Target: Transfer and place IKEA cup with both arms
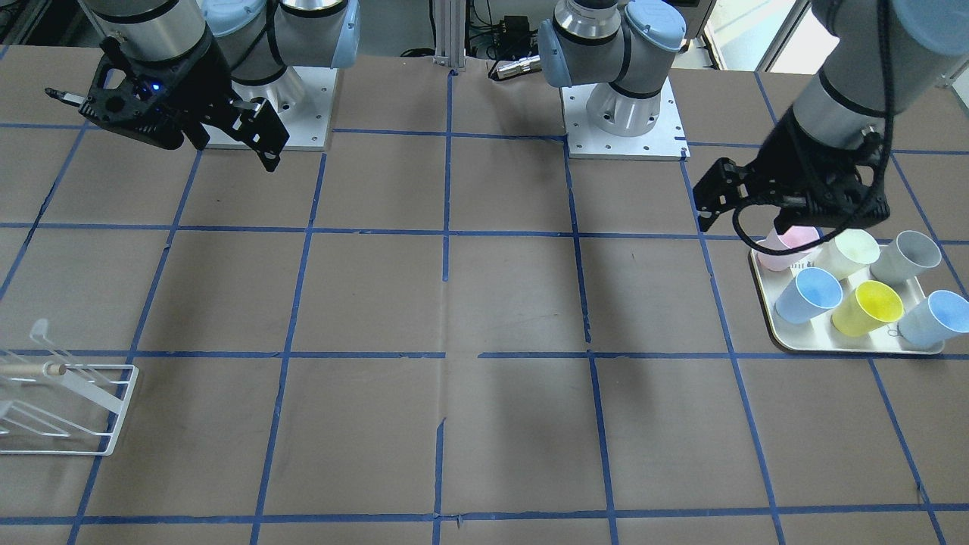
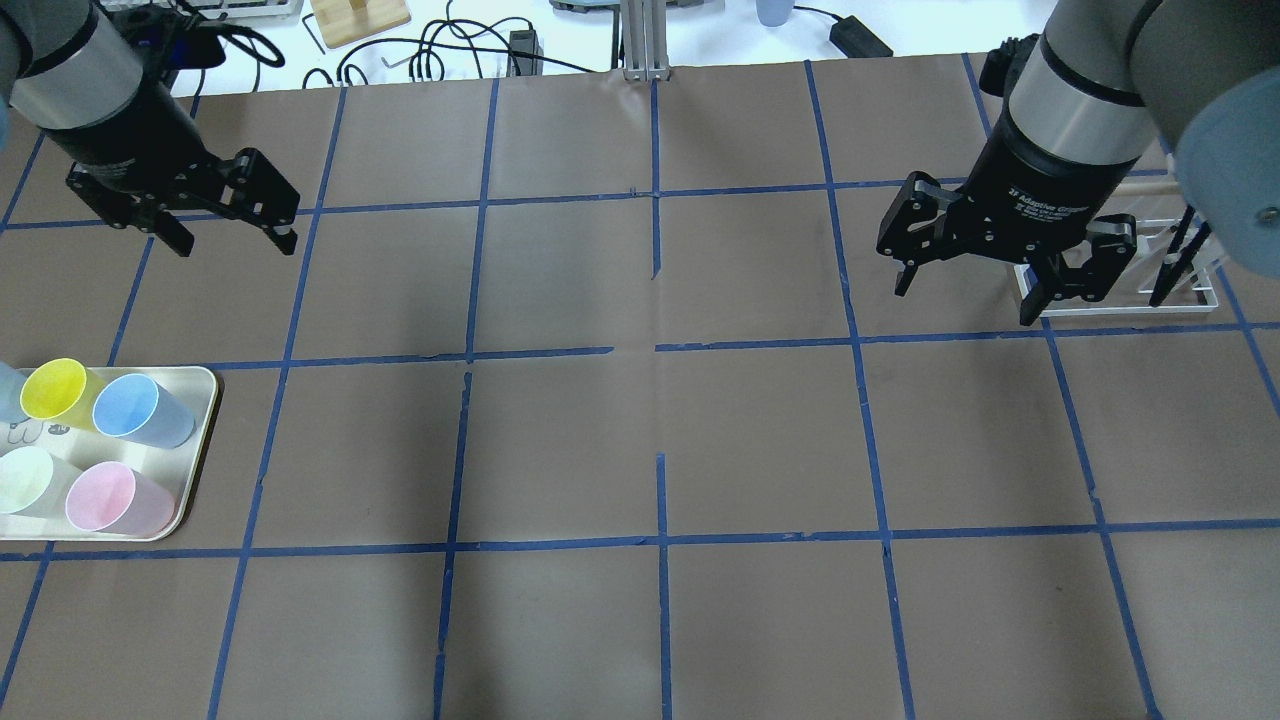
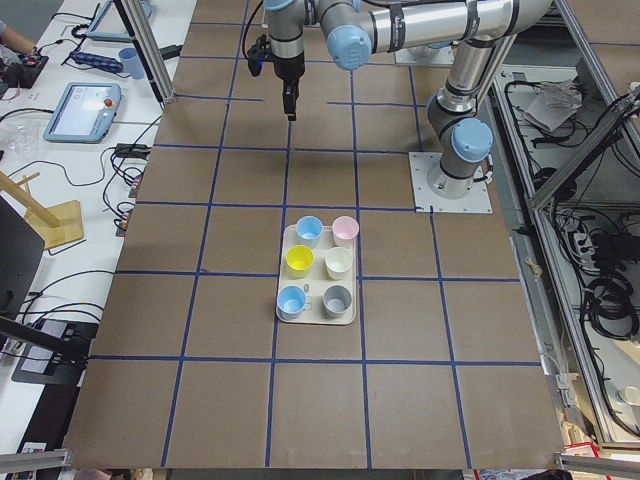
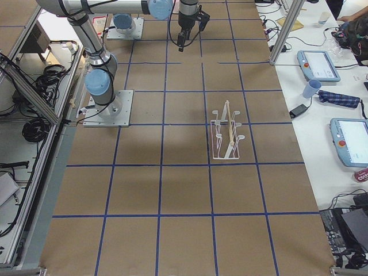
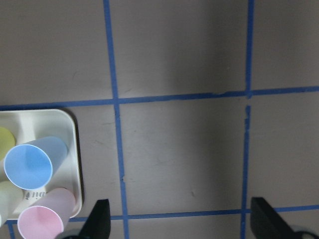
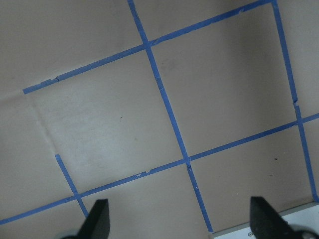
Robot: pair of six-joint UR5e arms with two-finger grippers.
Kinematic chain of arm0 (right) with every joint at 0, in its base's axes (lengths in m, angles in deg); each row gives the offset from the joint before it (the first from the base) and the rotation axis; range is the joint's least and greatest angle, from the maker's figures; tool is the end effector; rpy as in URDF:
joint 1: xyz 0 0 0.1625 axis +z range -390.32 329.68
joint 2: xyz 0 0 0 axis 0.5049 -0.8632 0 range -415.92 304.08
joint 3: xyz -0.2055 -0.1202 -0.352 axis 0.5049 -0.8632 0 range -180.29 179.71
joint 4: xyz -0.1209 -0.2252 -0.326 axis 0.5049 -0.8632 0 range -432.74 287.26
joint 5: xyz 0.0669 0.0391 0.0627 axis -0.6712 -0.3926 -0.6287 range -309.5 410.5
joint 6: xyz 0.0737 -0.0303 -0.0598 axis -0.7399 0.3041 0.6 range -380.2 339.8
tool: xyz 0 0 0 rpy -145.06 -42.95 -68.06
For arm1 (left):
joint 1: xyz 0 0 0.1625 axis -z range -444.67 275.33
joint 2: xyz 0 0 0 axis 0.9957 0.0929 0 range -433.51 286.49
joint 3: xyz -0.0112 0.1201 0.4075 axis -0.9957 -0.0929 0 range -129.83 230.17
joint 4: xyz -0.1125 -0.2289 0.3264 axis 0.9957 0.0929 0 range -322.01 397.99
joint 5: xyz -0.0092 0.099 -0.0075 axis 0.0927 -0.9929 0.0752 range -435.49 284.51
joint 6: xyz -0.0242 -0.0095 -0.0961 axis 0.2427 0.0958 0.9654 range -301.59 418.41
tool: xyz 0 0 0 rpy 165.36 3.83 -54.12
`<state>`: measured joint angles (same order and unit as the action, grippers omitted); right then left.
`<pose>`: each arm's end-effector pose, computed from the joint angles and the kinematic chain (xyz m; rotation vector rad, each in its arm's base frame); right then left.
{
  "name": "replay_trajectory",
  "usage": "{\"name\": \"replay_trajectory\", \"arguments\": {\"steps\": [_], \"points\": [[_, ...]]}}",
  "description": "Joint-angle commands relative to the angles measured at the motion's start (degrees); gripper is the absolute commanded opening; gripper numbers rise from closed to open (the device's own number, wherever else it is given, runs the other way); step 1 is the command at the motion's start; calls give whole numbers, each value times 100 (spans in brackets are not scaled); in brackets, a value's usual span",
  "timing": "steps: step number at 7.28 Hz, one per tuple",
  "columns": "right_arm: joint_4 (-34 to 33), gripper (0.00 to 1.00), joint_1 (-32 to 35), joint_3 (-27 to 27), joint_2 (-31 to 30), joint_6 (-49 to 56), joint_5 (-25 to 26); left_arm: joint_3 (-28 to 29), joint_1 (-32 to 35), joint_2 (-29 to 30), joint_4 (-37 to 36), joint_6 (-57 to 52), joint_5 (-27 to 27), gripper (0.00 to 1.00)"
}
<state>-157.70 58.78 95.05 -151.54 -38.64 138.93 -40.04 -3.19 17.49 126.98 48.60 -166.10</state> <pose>0.1292 -0.4438 0.4797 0.5263 3.0797 0.1350 -0.0568 -0.5130 0.4793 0.0354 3.1314 0.0080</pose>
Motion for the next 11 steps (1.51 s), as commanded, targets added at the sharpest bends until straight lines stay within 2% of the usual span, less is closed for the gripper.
{"name": "replay_trajectory", "arguments": {"steps": [1, 3, 5, 11], "points": [[6, 100, 1, 10, 8, -28, -10, -101, 901, -187, -83, 968, -44, 100], [-2, 100, -16, 10, 8, -2, -19, -93, 1194, -241, -259, 1060, -27, 100], [-55, 100, -51, 2, -1, -45, 68, -119, 1204, -240, -505, 1025, 16, 100], [6, 100, -69, 2, -10, -19, 43, -120, 1195, -241, -497, 1016, 26, 100]]}}
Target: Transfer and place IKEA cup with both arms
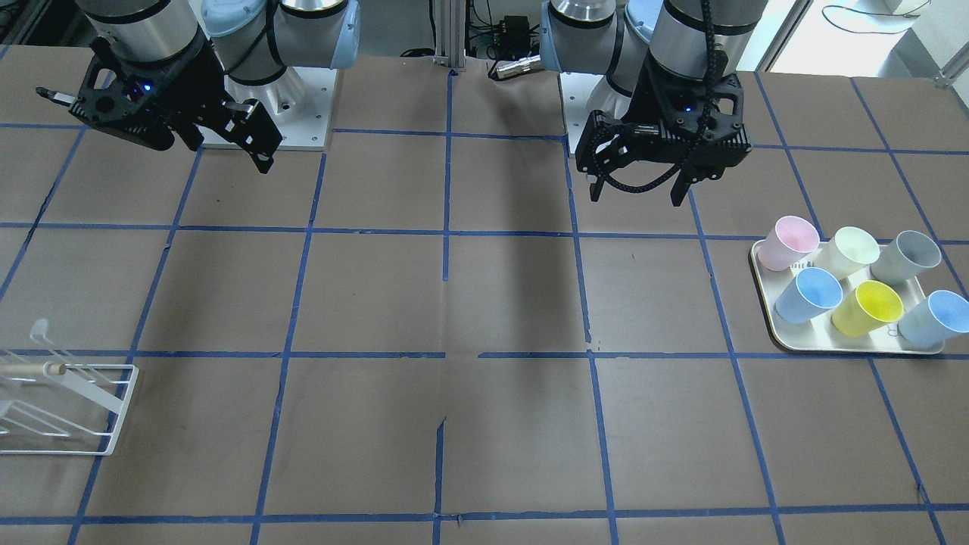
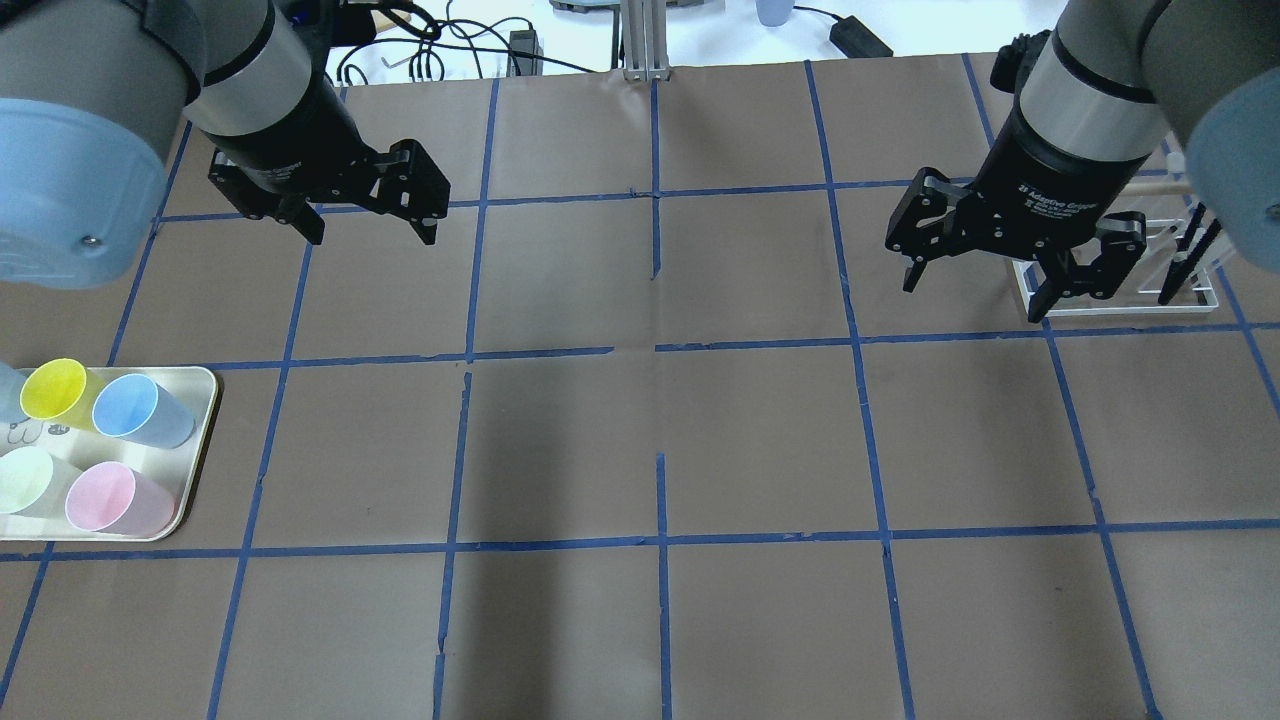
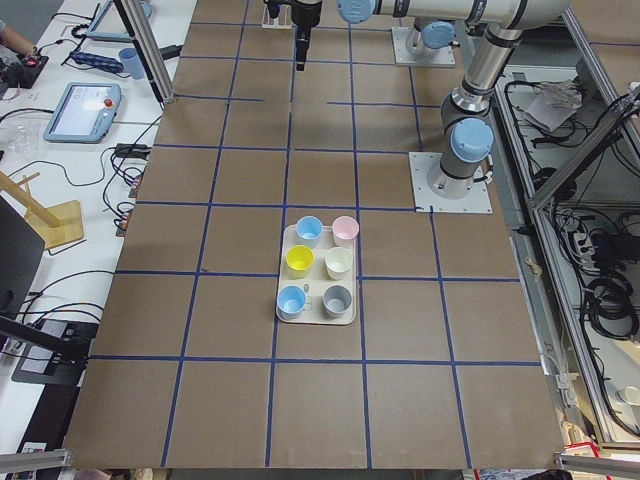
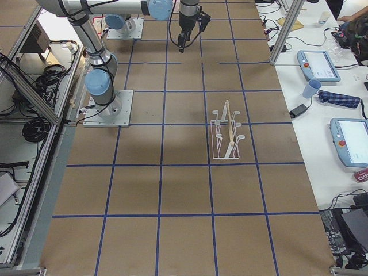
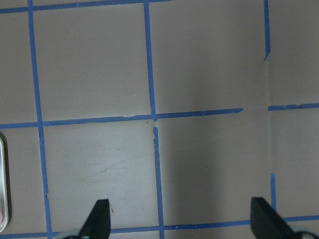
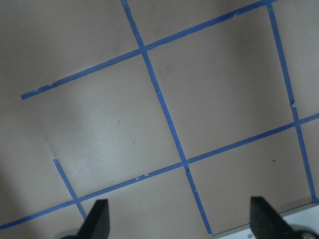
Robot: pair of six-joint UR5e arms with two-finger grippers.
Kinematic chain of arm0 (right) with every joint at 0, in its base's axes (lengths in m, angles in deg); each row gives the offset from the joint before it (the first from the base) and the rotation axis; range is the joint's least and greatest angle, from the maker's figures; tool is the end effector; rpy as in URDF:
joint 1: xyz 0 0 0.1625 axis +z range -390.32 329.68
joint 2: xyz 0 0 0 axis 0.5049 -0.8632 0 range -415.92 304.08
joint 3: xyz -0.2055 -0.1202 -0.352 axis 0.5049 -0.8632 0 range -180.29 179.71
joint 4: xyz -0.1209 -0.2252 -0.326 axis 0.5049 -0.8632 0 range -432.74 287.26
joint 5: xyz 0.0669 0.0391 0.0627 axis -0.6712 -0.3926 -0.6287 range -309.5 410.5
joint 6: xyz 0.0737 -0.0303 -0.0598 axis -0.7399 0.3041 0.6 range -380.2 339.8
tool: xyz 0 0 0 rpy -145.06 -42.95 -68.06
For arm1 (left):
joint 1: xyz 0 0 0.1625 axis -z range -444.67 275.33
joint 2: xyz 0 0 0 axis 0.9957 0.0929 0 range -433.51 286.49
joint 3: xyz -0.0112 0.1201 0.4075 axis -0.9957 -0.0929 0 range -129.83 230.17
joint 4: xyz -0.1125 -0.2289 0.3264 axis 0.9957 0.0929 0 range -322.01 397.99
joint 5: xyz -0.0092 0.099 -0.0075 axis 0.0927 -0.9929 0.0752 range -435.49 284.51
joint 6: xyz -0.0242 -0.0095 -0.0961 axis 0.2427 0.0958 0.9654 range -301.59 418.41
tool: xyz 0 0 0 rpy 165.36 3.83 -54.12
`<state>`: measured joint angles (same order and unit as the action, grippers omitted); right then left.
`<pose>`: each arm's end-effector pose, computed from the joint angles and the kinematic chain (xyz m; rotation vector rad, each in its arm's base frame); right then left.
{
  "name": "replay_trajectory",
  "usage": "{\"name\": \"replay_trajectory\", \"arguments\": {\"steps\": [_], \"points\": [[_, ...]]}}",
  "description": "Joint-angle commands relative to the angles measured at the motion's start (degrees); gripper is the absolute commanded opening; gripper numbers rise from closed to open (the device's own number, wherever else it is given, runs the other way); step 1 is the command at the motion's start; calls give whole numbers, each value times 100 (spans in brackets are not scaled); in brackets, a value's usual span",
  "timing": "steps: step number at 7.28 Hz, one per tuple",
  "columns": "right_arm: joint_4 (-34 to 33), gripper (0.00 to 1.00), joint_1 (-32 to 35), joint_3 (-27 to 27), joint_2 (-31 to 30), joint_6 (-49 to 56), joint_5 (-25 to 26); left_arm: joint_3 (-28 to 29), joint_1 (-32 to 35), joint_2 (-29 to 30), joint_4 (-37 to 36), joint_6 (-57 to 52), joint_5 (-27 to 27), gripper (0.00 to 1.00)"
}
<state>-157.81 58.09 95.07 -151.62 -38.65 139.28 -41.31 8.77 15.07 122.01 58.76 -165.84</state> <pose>0.1232 -0.4450 0.4803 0.5456 3.0817 0.1291 -0.1618 -0.4823 0.4983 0.0842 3.1336 -0.1624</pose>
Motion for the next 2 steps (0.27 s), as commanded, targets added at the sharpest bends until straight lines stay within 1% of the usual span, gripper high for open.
{"name": "replay_trajectory", "arguments": {"steps": [1, 2], "points": [[-18, 100, 0, 9, 16, 25, 16, 7, -1, -7, 0, 0, 0, 100], [-9, 100, 0, 0, 7, 25, 17, -2, -1, -7, 0, 0, 9, 100]]}}
